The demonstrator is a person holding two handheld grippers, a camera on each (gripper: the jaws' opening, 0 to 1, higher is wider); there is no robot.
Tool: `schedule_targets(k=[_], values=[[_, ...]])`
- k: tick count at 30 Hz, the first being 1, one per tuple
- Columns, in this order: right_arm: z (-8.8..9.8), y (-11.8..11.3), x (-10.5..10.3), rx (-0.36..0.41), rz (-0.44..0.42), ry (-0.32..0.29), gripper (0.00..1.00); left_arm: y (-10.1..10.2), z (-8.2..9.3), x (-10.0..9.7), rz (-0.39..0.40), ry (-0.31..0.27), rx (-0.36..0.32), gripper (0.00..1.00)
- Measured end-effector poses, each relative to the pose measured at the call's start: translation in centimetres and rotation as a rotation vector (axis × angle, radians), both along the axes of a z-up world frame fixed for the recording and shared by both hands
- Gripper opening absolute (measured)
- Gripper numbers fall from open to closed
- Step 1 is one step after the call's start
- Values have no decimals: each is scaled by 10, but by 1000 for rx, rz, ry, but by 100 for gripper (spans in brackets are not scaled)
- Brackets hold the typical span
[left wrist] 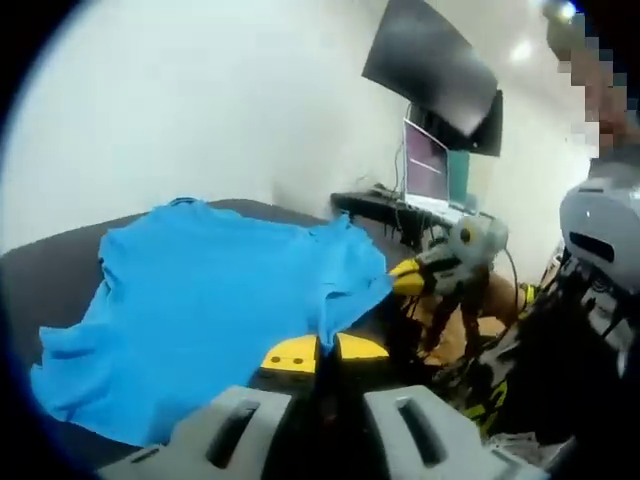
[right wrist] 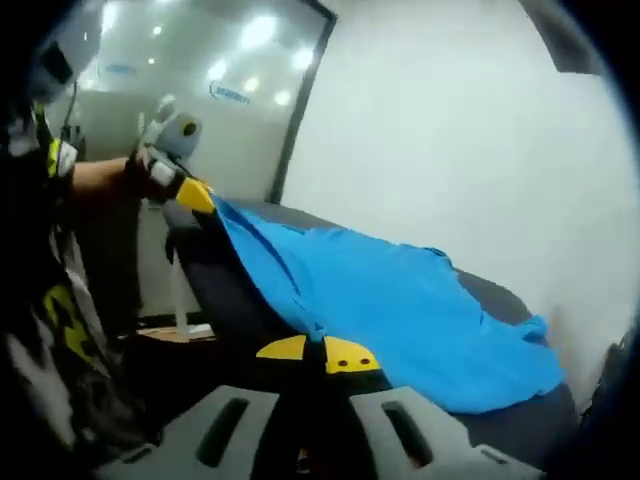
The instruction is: Spread out the cloth and fold it
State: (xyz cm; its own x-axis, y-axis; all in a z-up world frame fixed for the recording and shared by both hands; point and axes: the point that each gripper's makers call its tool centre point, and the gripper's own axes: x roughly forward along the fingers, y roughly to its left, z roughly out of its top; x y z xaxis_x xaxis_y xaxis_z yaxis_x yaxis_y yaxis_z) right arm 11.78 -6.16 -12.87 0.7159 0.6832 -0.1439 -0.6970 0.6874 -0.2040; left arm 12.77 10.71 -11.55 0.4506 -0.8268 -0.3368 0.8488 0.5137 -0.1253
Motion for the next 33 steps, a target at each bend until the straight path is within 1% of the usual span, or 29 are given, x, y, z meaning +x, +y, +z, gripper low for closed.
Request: schedule_targets(k=[2, 3, 4, 5, 6, 7, 8, 9, 10, 12, 14, 15, 16, 17, 18, 19, 20, 21, 22, 23, 24, 25, 26, 27, 28, 29, 30, 31, 33], values=[[7, -5, -6, 16, 16, 9, 1, -2, -3, -3, -19, -9, 26, 3], [7, -5, -10, 16, 29, 18, 1, -3, -4, -6, -30, -16, 36, 2], [5, -5, -15, 3, 46, 30, 1, -5, -8, -12, -61, -3, 51, 2], [2, -5, -19, -14, 60, 27, 1, -7, -10, -15, -69, -1, 59, 2], [-3, -5, -23, -38, 72, 26, 1, -7, -12, -17, -75, -14, 74, 2], [-12, -4, -29, -73, 90, 37, 1, -6, -18, -19, -82, -29, 118, 2], [-19, -2, -32, -86, 99, 50, 0, -5, -23, -21, -82, -35, 145, 1], [-26, -1, -37, -104, 113, 64, 0, -6, -27, -23, -81, -32, 155, 0], [-31, 0, -40, -125, 122, 61, 0, -7, -31, -25, -86, -25, 167, 0], [-37, 1, -45, -161, 129, 57, 0, -6, -38, -28, -91, -8, 190, 0], [-40, 0, -45, -175, 123, 54, 0, -6, -45, -35, -118, 7, 230, 0], [-39, -1, -44, -175, 119, 53, 1, -5, -48, -36, -128, -3, 256, 0], [-38, -1, -43, -162, 113, 53, 1, -5, -50, -38, -156, -28, 276, 1], [-36, -1, -43, -148, 119, 50, 3, -6, -51, -41, -209, -65, 290, 3], [-35, 2, -46, -125, 154, 73, 6, -6, -50, -43, -241, -82, 293, 8], [-31, 4, -48, -92, 185, 95, 10, -7, -43, -45, -258, -63, 236, 16], [-16, 7, -47, -26, 200, 90, 12, -11, -27, -47, -280, -28, 114, 21], [7, 11, -44, 63, 219, 66, 12, -13, -7, -45, -278, 33, -17, 22], [38, 15, -37, 171, 242, 42, 12, -10, 13, -36, -277, 80, -112, 22], [61, 15, -26, 228, 245, 15, 12, -7, 32, -21, -255, 91, -179, 22], [75, 15, -18, 253, 241, -11, 12, -3, 51, 1, -221, 68, -234, 22], [101, 12, 5, 295, 211, -61, 12, 3, 73, 34, -154, 13, -287, 22], [116, 8, 25, 303, 173, -98, 12, 9, 84, 62, -90, -22, -300, 22], [129, 3, 46, 295, 131, -144, 12, 14, 90, 79, -51, -39, -307, 22], [142, -1, 65, 310, 93, -185, 12, 22, 100, 114, 26, -53, -334, 22], [153, -5, 85, 347, 56, -192, 12, 30, 104, 140, 90, -43, -354, 22], [160, -10, 103, 386, 23, -180, 12, 37, 108, 162, 144, -25, -385, 22], [164, -13, 119, 392, 8, -179, 12, 45, 111, 185, 190, -18, -406, 23], [170, -18, 150, 427, -21, -142, 13, 65, 106, 231, 316, 15, -406, 23]])
